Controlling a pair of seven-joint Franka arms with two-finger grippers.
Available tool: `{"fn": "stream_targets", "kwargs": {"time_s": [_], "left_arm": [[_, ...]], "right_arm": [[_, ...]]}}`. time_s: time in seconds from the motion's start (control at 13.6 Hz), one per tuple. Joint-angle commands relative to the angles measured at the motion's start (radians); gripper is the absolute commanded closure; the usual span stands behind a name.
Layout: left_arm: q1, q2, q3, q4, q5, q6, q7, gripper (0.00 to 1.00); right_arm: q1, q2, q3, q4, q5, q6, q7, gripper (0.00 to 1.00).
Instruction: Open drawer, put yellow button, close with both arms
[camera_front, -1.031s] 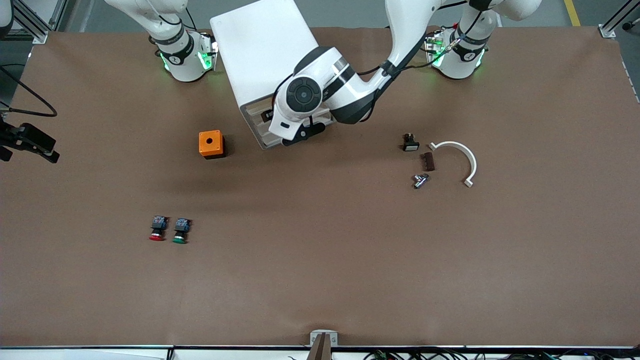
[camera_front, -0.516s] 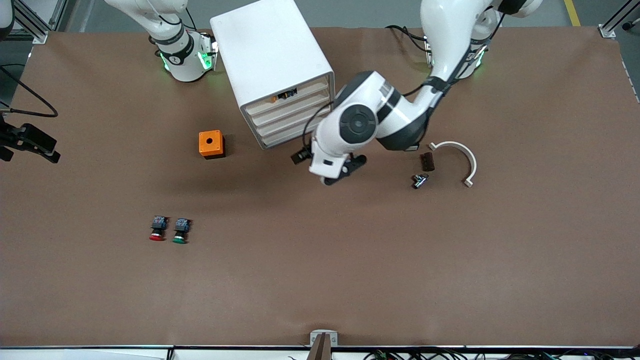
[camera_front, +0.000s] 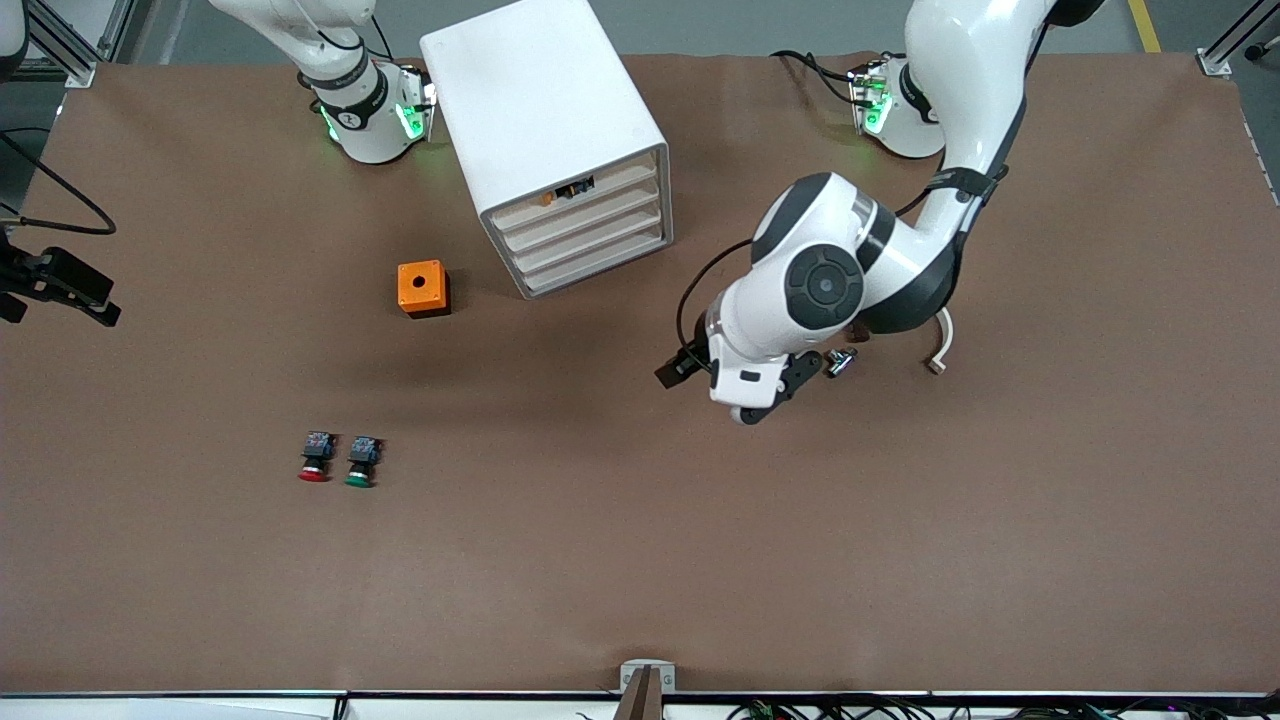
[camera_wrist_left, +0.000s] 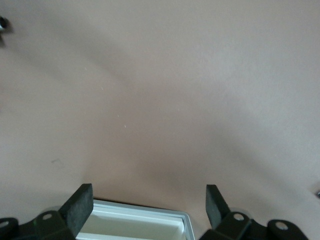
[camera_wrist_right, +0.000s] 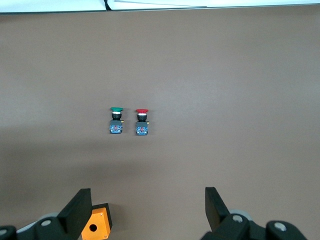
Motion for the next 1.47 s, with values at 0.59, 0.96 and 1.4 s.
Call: {"fn": "stream_targets", "kwargs": {"time_s": [0.59,0.96,1.4], "left_arm": [[0.206,-0.193,-0.007,-0.023,0.116,-0.357,0.43,0.01],[0.396,-0.38,-0.007,-0.165,0.124,-0.456,0.835,0.01],[0.542,-0.525,-0.008,-0.305,0.189,-0.418,1.09,0.01]], "right_arm": [[-0.015,-0.002,0.012,-0.001,-0.003,0.002,0.001,0.0],[-0.015,-0.002,0.012,-0.001,-0.003,0.002,0.001,0.0],[-0.013,-0.002,0.012,-0.001,-0.003,0.0,0.001,0.0]]}}
